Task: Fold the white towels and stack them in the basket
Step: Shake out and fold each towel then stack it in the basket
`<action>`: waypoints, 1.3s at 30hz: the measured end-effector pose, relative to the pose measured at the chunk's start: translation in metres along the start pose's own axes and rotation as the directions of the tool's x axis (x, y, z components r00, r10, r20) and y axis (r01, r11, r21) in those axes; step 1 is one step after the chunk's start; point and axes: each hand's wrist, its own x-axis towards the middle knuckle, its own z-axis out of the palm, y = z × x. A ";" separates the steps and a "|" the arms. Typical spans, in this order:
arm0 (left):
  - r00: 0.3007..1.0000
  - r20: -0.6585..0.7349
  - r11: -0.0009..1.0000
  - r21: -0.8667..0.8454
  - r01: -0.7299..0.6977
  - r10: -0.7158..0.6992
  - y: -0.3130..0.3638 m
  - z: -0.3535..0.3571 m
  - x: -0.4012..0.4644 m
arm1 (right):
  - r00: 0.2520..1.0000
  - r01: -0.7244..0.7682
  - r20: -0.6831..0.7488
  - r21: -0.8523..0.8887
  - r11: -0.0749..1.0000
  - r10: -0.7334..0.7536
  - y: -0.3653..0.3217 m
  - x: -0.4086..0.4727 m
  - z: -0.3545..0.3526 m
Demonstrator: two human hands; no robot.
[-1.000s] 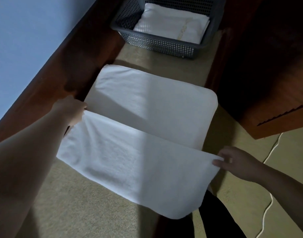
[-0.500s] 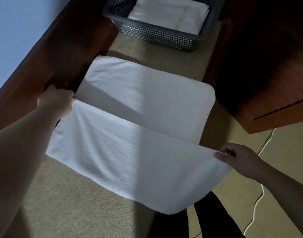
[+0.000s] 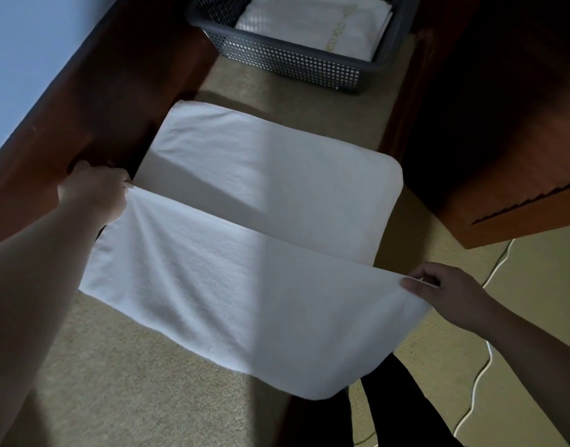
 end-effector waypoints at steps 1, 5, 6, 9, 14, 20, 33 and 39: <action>1.000 -0.002 1.000 -0.001 0.002 -0.002 0.000 -0.001 0.000 | 1.000 0.000 0.002 -0.001 1.000 0.000 -0.001 0.000 0.000; 1.000 0.006 1.000 -0.008 0.029 -0.028 0.001 -0.006 0.002 | 1.000 0.010 -0.018 -0.002 1.000 -0.010 -0.004 0.002 -0.002; 1.000 0.001 0.999 -0.011 0.031 -0.031 0.002 -0.008 0.003 | 1.000 0.014 -0.023 -0.001 1.000 -0.014 -0.005 0.003 -0.003; 0.999 -0.019 0.999 -0.017 0.028 -0.028 0.005 -0.008 0.004 | 1.000 0.010 -0.021 0.000 1.000 -0.010 -0.005 0.004 -0.005; 0.999 -0.007 0.999 -0.017 0.048 -0.048 0.013 -0.001 0.002 | 1.000 0.003 0.007 -0.021 1.000 -0.003 -0.002 0.006 -0.002; 0.985 -0.097 0.926 -0.363 0.101 -0.146 0.068 0.001 -0.071 | 0.984 0.177 0.022 -0.309 0.935 -0.179 -0.016 -0.010 0.030; 0.969 0.099 0.791 -0.562 0.242 -0.226 0.069 0.122 -0.223 | 0.633 0.737 0.482 -0.614 0.281 -0.606 -0.098 -0.051 0.214; 0.882 0.181 0.684 -0.571 0.454 -0.434 0.026 0.136 -0.182 | 0.612 0.721 0.483 -0.667 0.191 -0.626 -0.085 -0.056 0.213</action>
